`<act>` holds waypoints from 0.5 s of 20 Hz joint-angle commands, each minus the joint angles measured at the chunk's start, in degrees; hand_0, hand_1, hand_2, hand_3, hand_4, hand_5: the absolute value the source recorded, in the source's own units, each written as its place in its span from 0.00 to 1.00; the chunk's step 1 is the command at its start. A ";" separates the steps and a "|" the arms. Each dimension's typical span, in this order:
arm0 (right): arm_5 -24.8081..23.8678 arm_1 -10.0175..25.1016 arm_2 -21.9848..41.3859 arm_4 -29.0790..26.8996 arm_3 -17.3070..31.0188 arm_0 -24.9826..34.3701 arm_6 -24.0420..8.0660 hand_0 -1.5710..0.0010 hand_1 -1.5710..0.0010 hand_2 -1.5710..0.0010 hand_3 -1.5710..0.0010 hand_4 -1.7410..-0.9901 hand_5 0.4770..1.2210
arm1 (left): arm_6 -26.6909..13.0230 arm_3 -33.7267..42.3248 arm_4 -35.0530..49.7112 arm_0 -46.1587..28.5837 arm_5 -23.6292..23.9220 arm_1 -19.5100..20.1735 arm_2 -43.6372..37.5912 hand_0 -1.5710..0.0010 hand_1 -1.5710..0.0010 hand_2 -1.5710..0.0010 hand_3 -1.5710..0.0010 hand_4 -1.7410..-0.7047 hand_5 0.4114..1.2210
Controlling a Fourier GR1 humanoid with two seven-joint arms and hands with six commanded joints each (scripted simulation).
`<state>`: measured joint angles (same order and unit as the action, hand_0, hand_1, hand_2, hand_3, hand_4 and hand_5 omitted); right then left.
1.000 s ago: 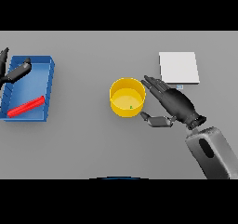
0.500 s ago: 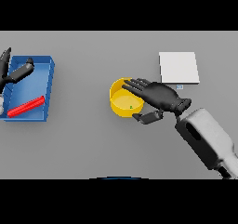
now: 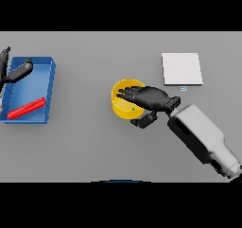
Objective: Pick up the red beaker and tilt it to pour out 1 green nut into yellow bowl. Pick up the yellow bowl and place it on the metallic measuring scale.
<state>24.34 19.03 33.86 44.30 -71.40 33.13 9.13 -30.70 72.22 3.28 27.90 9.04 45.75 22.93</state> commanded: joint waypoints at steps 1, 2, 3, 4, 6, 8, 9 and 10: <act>0.48 -0.36 0.47 0.26 0.95 0.49 -0.18 1.00 1.00 1.00 1.00 0.60 0.26 | -0.10 0.24 -0.09 -0.02 0.26 -0.32 0.18 1.00 1.00 1.00 1.00 0.91 0.40; 1.26 -0.37 0.87 0.29 1.42 0.78 0.06 1.00 1.00 1.00 1.00 0.59 0.26 | -0.77 -0.02 0.06 0.48 0.01 0.13 -0.20 1.00 1.00 1.00 1.00 0.91 0.40; 1.31 -0.62 1.01 0.56 2.27 1.46 -0.27 1.00 1.00 1.00 1.00 0.59 0.26 | -0.87 0.06 0.05 0.59 0.00 0.35 -0.31 1.00 1.00 1.00 1.00 0.91 0.40; 1.56 -0.14 1.37 0.91 2.84 1.84 0.34 1.00 1.00 1.00 1.00 0.58 0.26 | -0.31 0.06 0.41 0.26 -0.36 0.51 -0.47 1.00 1.00 1.00 1.00 0.91 0.40; 2.62 -0.27 2.42 1.53 3.73 2.60 0.48 1.00 1.00 1.00 1.00 0.58 0.29 | -0.20 -0.34 0.10 0.07 -0.03 0.07 -0.19 1.00 1.00 1.00 1.00 0.91 0.40; 3.36 -0.59 3.06 1.78 3.48 2.56 0.17 1.00 1.00 1.00 1.00 0.58 0.32 | -0.11 0.42 0.27 -0.10 -0.51 0.82 -0.28 1.00 1.00 1.00 1.00 0.91 0.39; 3.13 -1.17 3.17 2.06 3.60 2.92 -0.74 1.00 1.00 1.00 0.99 0.58 0.34 | -0.67 0.16 0.10 0.55 -0.32 0.59 -0.28 1.00 1.00 1.00 1.00 0.91 0.39; 4.19 -1.14 3.06 1.72 3.15 2.92 -1.38 1.00 0.99 0.98 0.97 0.56 0.37 | 0.05 -0.51 0.19 0.52 -0.53 0.38 -0.31 1.00 1.00 1.00 1.00 0.92 0.39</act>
<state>28.52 17.90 36.92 46.01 -68.25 36.06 7.77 -30.71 71.71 3.47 28.40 8.50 46.13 22.63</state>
